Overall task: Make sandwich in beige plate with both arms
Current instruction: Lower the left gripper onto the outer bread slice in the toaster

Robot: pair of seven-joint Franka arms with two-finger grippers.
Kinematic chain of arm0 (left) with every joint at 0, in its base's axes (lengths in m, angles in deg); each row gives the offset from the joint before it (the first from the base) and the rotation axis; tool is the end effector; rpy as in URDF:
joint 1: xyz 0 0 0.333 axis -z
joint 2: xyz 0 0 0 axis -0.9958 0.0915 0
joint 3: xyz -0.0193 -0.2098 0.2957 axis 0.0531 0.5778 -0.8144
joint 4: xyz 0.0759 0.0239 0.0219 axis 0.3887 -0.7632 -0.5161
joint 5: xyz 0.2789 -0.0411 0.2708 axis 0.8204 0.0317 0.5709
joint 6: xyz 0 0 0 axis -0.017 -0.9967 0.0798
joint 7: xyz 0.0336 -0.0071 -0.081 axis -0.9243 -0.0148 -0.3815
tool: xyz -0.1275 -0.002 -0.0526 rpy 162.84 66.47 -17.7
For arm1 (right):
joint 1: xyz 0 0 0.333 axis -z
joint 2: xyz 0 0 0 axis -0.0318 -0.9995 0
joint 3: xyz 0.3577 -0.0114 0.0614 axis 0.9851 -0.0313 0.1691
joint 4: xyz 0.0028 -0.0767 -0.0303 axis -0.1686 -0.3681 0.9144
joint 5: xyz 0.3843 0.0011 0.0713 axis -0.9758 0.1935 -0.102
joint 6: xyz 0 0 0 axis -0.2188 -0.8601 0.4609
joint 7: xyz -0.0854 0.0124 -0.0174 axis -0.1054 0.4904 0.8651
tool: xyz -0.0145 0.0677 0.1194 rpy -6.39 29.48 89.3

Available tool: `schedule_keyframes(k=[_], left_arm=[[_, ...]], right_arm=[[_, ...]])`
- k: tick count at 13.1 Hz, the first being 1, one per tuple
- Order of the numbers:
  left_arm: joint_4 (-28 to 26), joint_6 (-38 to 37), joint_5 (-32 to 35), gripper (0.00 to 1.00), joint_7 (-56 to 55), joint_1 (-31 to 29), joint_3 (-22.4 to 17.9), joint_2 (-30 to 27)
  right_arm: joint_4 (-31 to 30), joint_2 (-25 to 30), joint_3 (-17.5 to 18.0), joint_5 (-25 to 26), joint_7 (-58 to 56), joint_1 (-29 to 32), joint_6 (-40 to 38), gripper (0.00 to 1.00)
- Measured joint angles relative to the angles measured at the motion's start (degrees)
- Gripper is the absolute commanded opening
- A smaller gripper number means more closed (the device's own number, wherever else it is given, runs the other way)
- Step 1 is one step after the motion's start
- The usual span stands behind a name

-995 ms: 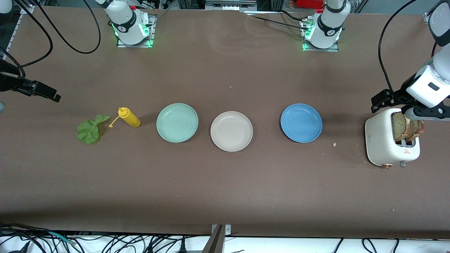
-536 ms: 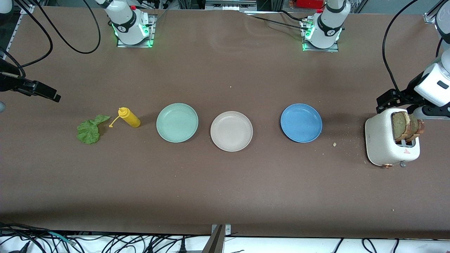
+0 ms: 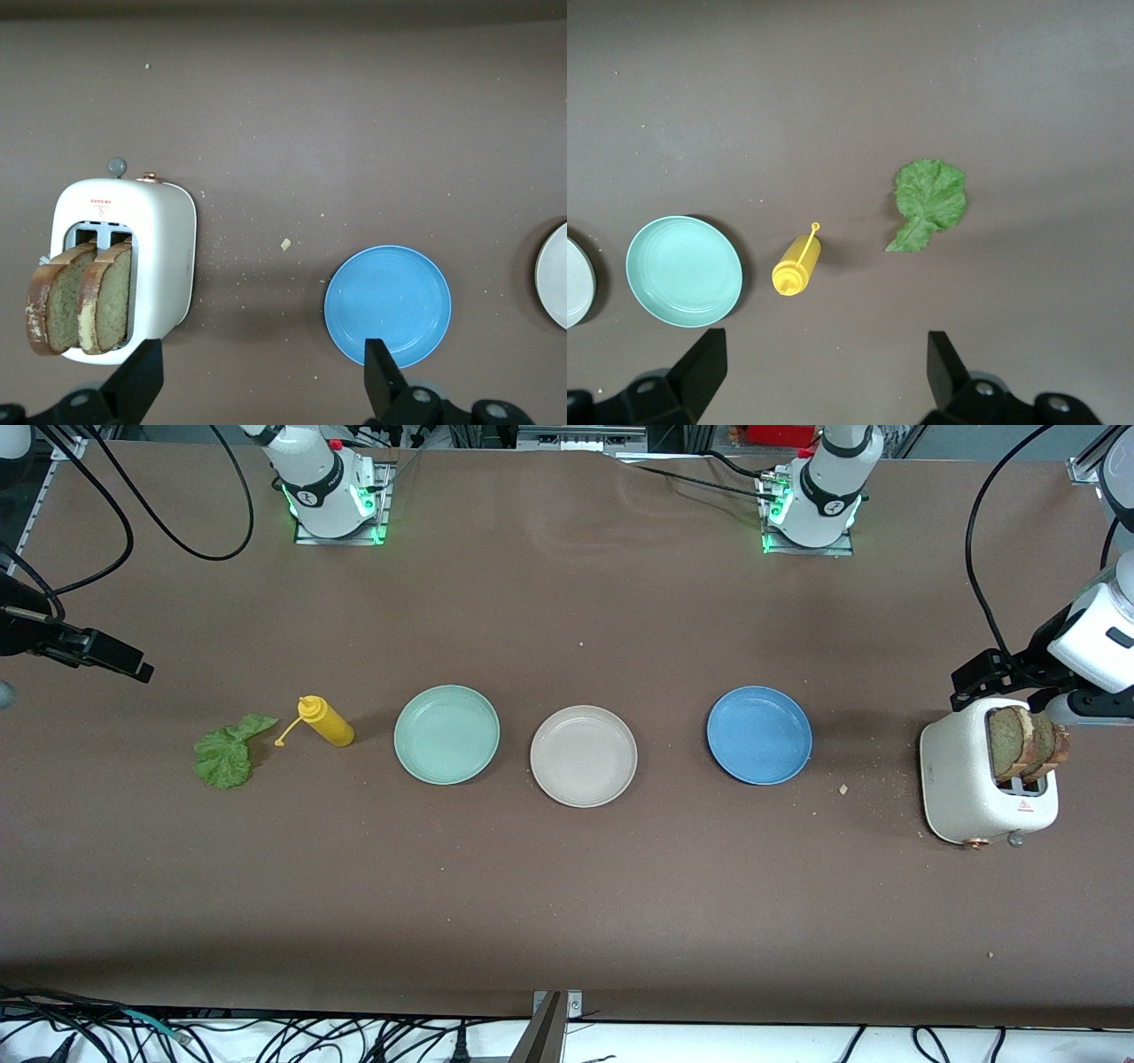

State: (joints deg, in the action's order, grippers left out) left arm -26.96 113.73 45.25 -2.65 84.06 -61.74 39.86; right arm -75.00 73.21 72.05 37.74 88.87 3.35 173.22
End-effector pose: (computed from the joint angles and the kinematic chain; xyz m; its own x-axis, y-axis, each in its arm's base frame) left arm 0.5964 -0.0021 0.5881 0.9979 -0.0041 0.0647 -0.0034 -0.9999 -0.0107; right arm 0.5928 -0.0116 0.6097 0.9762 -0.2107 -0.0513 -0.2121 -0.9769 -0.0247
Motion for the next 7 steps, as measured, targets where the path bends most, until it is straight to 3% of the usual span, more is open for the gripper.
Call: schedule_keyframes(k=[7], left_arm=[[0.1, -0.7, 0.0, 1.0, 0.0, -0.1, 0.2, 0.0]], right_arm=[[0.0, 0.0, 0.0, 0.0, 0.0, 0.0, 0.0, 1.0]])
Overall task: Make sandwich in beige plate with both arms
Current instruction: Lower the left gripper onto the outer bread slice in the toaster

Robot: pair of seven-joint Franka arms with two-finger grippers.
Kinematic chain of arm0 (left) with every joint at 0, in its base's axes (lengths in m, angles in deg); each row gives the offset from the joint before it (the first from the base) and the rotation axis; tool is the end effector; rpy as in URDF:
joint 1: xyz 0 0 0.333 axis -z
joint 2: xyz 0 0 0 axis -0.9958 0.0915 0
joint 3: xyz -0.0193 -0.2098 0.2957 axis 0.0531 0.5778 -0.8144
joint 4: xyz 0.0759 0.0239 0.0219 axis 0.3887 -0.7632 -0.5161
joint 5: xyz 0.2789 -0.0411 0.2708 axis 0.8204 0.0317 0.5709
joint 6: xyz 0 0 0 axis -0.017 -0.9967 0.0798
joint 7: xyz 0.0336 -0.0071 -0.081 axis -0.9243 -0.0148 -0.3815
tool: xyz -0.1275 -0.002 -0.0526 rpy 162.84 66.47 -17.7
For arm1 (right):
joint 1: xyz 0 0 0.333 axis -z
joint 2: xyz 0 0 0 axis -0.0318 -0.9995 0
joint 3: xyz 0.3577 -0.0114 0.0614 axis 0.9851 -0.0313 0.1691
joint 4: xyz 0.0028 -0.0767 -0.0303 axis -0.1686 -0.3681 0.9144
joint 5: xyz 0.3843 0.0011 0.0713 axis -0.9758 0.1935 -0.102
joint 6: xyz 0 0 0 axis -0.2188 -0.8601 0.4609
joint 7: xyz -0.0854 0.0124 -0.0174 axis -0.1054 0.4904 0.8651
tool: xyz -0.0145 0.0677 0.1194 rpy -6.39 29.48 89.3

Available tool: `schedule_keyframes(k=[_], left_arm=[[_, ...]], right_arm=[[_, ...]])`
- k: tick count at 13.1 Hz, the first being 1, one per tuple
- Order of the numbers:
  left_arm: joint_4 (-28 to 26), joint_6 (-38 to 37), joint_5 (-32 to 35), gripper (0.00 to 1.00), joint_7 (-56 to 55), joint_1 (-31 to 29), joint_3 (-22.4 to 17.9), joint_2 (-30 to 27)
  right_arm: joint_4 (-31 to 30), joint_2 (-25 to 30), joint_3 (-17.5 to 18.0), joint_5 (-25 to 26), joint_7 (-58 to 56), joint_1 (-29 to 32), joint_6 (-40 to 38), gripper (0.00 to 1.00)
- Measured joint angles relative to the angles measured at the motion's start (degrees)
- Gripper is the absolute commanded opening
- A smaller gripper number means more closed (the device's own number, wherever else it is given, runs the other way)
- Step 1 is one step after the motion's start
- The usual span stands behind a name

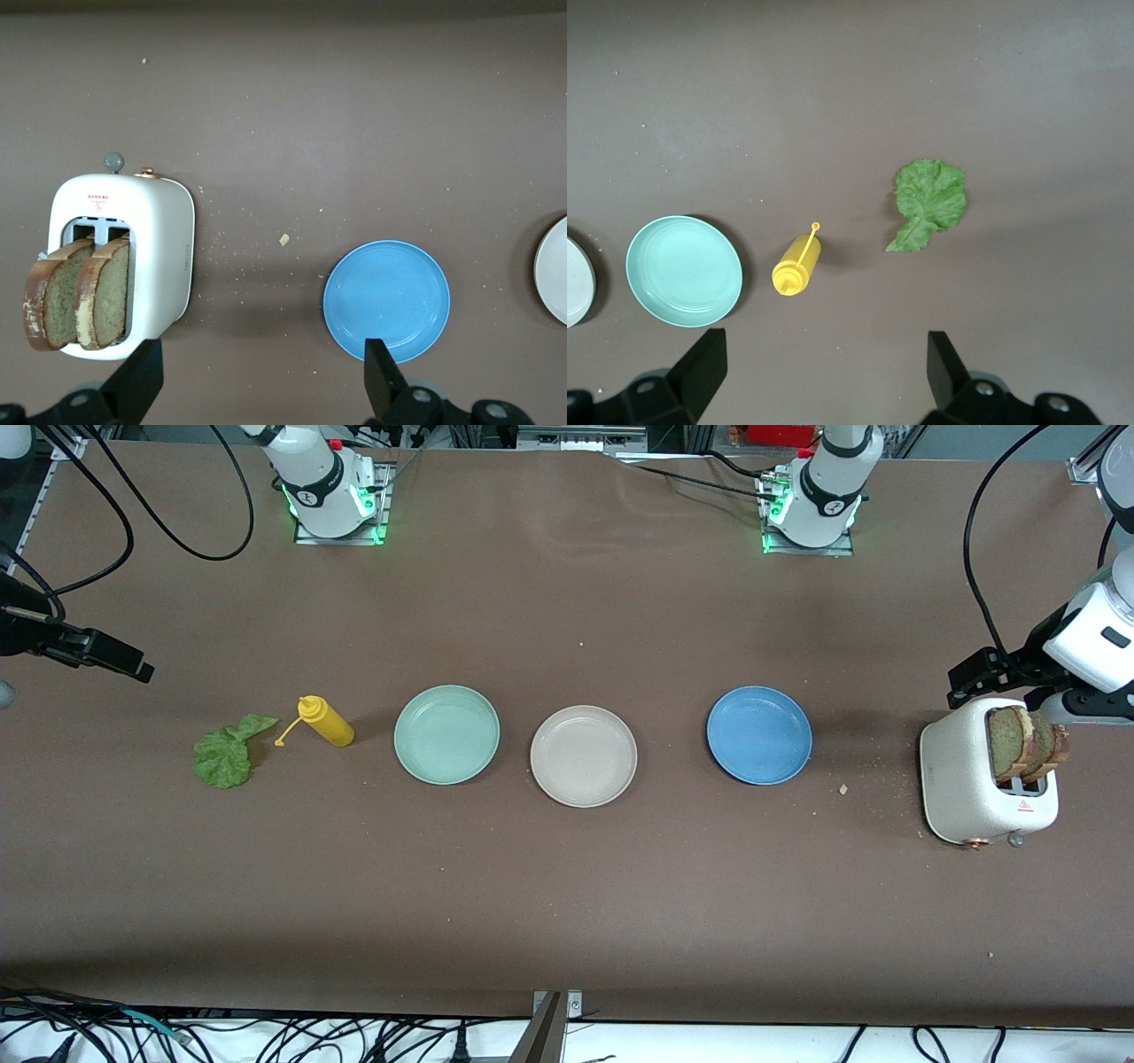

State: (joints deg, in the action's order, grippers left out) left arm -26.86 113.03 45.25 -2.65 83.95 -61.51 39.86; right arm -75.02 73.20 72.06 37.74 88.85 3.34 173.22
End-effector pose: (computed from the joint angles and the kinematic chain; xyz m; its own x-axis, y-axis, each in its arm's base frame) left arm 0.5950 -0.0032 0.5878 0.9985 -0.0060 0.0543 -0.0055 -0.9999 -0.0105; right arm 0.5928 -0.0114 0.6095 0.9763 -0.2100 -0.0518 -0.2114 -0.9771 -0.0247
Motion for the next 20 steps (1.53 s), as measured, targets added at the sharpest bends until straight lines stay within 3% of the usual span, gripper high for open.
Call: schedule_keyframes(k=[20], left_arm=[[1.6, -0.4, 0.0, 1.0, -3.6, -0.3, -0.2, 0.1]], right_arm=[[-1.4, 0.0, 0.2, 0.3, -2.8, 0.0, 2.4, 1.0]])
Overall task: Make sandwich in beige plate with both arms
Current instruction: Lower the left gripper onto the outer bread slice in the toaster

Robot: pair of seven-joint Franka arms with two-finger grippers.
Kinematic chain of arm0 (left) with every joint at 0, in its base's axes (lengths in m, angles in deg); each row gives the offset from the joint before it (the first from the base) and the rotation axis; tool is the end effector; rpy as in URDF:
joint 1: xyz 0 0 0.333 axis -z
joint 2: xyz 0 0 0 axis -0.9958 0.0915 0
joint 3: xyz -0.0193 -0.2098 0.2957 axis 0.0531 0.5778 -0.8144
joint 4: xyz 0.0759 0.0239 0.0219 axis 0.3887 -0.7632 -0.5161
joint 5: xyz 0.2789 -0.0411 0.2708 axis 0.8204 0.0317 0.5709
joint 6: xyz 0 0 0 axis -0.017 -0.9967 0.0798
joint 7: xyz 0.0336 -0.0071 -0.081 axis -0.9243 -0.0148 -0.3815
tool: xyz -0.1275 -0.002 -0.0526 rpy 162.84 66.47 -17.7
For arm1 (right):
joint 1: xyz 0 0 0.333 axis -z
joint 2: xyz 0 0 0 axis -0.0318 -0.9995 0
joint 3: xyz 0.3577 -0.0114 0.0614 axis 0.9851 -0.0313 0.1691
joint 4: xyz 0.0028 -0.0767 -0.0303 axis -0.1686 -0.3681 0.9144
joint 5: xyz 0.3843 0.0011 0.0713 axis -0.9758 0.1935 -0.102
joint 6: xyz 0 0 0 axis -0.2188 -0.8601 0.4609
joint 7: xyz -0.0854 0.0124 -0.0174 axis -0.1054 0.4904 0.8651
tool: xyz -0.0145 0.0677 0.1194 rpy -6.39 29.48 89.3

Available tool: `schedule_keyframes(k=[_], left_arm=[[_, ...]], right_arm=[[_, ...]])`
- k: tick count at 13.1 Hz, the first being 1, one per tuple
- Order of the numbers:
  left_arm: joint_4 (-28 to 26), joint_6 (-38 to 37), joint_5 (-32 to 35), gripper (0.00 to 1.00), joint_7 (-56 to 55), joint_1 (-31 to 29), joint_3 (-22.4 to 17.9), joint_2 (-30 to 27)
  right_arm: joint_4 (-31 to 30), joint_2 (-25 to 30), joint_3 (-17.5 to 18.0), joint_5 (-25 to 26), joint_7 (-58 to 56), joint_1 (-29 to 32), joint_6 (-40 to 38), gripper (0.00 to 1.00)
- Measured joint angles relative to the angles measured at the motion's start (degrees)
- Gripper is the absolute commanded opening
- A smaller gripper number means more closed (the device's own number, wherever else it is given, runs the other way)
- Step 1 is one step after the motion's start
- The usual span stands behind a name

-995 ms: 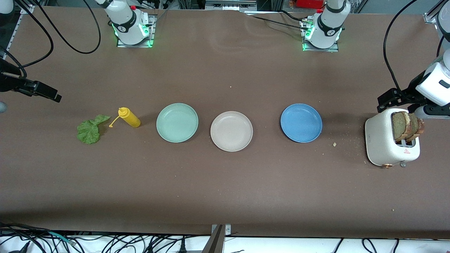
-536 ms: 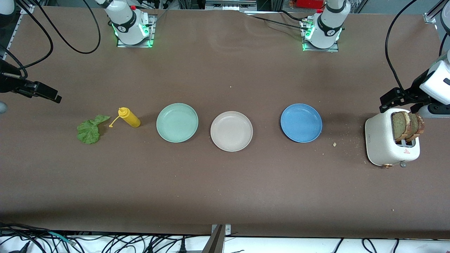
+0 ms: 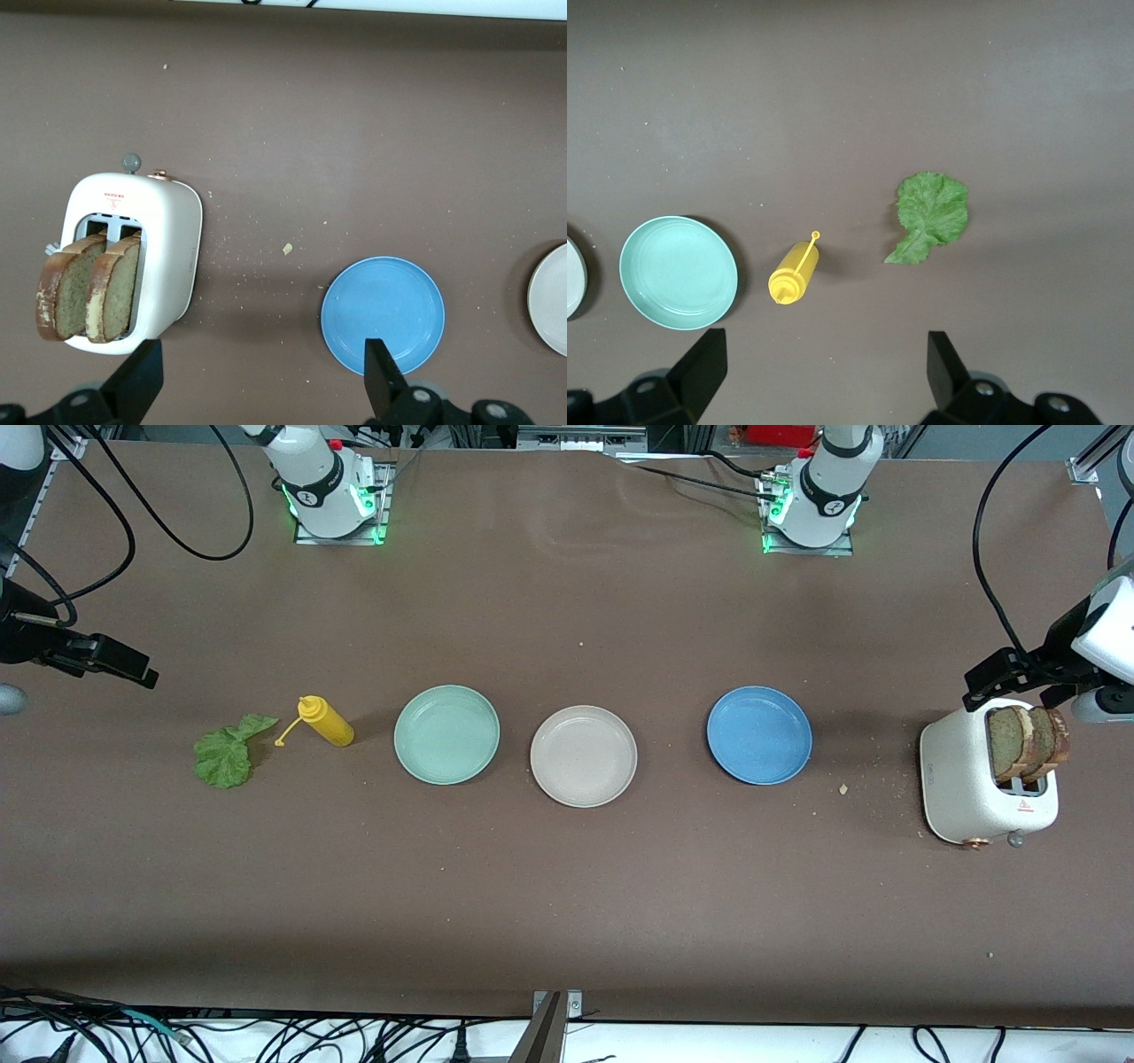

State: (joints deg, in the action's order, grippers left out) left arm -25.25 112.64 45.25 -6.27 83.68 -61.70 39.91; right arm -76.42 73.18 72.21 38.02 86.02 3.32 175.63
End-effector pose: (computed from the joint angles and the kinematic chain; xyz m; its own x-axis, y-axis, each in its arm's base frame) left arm 0.5970 0.0015 0.6003 0.9950 0.0652 0.0752 0.0658 -0.9978 -0.0059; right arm 0.5970 -0.0105 0.6013 0.9866 -0.1596 -0.0328 -0.1605 -0.9867 -0.0251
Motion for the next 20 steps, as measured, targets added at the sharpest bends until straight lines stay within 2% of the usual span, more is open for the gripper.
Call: schedule_keyframes(k=[8, 13, 20], left_arm=[[-0.2, -0.2, 0.0, 1.0, -0.1, -0.3, 0.1, 4.9], [-0.2, 0.0, 0.3, 1.0, 2.0, -4.7, -0.3, 6.3], [-0.5, 4.8, 0.3, 1.0, 12.5, -9.7, -0.4, 10.8]], right_arm=[[0.0, 0.0, 0.0, 0.0, -0.1, 0.0, 0.0, 1.0], [0.0, 0.0, 0.0, 0.0, -0.1, 0.0, 0.0, 1.0], [-0.1, 0.0, 0.0, 0.0, -0.1, 0.0, 0.0, 1.0]])
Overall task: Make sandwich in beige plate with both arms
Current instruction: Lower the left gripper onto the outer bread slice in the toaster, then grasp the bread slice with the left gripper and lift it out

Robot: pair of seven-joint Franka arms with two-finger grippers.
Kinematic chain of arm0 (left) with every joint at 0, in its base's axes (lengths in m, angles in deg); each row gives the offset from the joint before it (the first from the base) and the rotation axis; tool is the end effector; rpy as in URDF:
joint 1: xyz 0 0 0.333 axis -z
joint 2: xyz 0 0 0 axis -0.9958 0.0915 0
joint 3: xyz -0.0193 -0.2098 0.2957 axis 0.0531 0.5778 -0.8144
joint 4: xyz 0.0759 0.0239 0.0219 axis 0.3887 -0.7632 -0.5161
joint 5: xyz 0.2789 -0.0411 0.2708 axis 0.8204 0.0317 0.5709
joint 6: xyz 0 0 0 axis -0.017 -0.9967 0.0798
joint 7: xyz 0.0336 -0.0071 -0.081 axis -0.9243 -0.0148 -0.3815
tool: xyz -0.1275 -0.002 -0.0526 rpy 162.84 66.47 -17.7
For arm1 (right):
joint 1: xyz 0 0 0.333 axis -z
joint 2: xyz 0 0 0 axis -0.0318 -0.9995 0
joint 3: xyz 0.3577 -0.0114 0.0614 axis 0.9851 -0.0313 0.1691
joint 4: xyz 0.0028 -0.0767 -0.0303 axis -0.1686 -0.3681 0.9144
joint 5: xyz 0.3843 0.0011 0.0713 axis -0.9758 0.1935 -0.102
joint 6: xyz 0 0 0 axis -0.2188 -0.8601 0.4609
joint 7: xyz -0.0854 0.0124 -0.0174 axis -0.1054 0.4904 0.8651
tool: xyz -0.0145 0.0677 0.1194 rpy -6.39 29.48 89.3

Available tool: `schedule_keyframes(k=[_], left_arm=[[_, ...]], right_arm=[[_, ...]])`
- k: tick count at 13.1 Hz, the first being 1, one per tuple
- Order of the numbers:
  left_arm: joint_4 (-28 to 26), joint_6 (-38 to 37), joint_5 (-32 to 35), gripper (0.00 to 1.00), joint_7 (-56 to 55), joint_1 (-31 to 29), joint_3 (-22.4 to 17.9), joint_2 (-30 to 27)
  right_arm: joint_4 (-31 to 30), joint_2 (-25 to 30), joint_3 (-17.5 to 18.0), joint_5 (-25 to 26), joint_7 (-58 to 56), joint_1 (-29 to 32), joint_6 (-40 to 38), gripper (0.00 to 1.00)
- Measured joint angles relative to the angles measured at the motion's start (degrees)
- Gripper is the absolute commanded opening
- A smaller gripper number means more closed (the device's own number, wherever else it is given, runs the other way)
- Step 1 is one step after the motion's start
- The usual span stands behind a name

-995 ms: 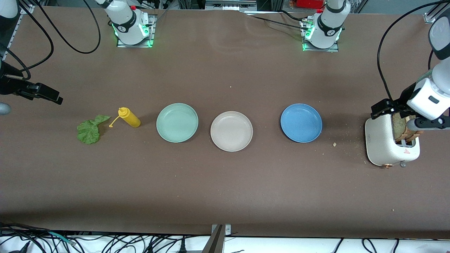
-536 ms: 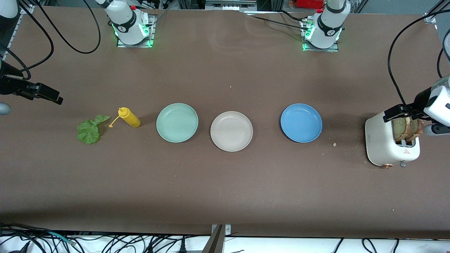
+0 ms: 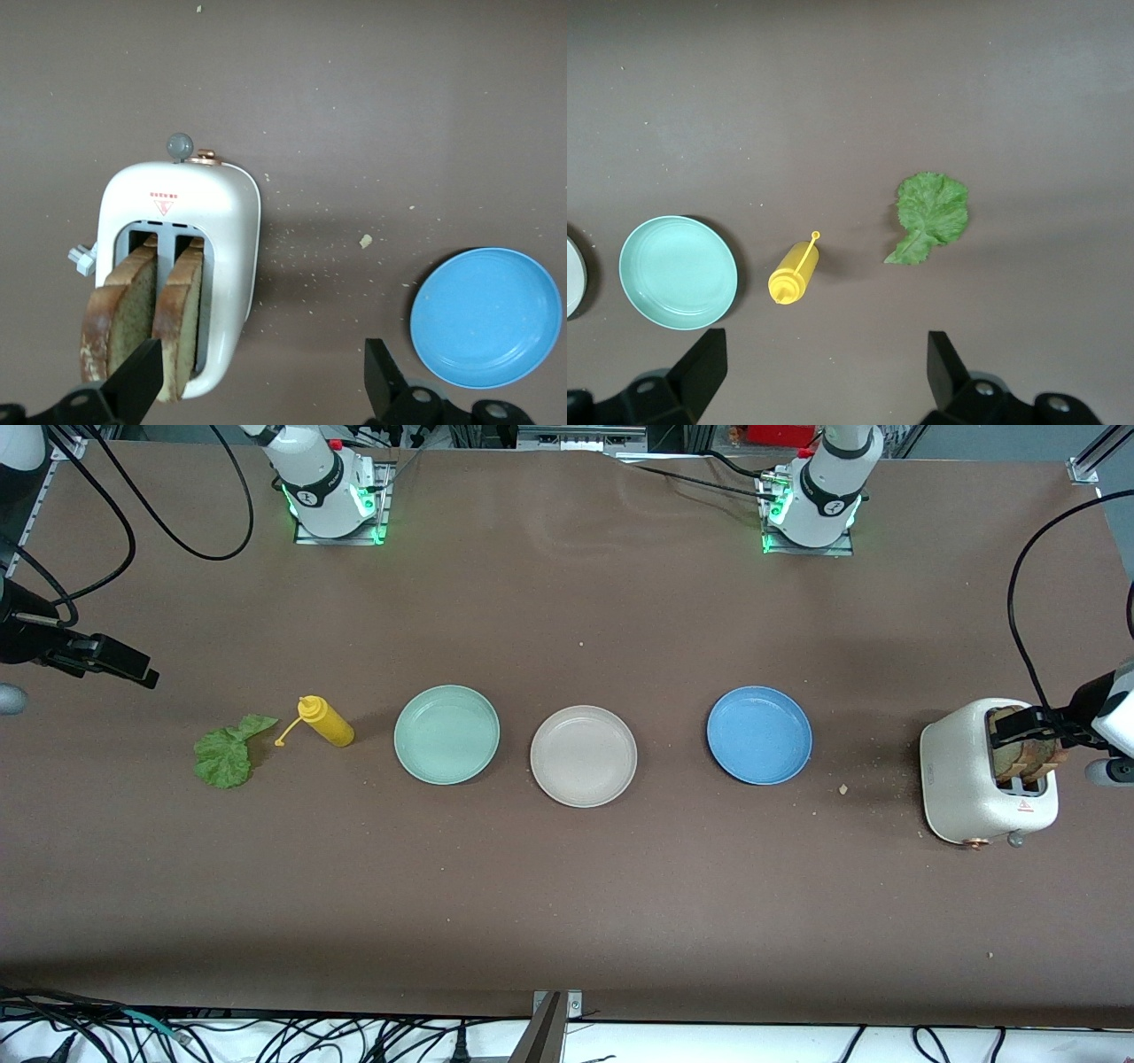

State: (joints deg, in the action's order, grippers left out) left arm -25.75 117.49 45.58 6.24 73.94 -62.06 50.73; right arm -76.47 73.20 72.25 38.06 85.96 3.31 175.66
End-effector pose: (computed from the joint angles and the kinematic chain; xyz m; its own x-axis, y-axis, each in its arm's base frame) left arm 0.6367 0.1159 0.4859 0.9990 0.0207 -0.0399 0.0204 -0.9998 -0.0082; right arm 0.5969 -0.0101 0.6011 0.9869 -0.1577 -0.0326 -0.1586 -0.9870 -0.0245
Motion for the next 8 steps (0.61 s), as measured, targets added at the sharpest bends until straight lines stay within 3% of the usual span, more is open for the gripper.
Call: schedule_keyframes(k=[5, 8], left_arm=[[-4.7, 7.2, 0.0, 1.0, 1.2, -1.8, 0.0, 2.4], [-5.8, 7.8, 0.0, 1.0, 3.2, -3.0, 0.0, 2.4]], right_arm=[[-0.1, 0.0, 0.0, 0.0, 0.0, 0.0, 0.0, 1.0], [-0.3, 0.0, 0.0, 0.0, 0.0, 0.0, 0.0, 1.0]])
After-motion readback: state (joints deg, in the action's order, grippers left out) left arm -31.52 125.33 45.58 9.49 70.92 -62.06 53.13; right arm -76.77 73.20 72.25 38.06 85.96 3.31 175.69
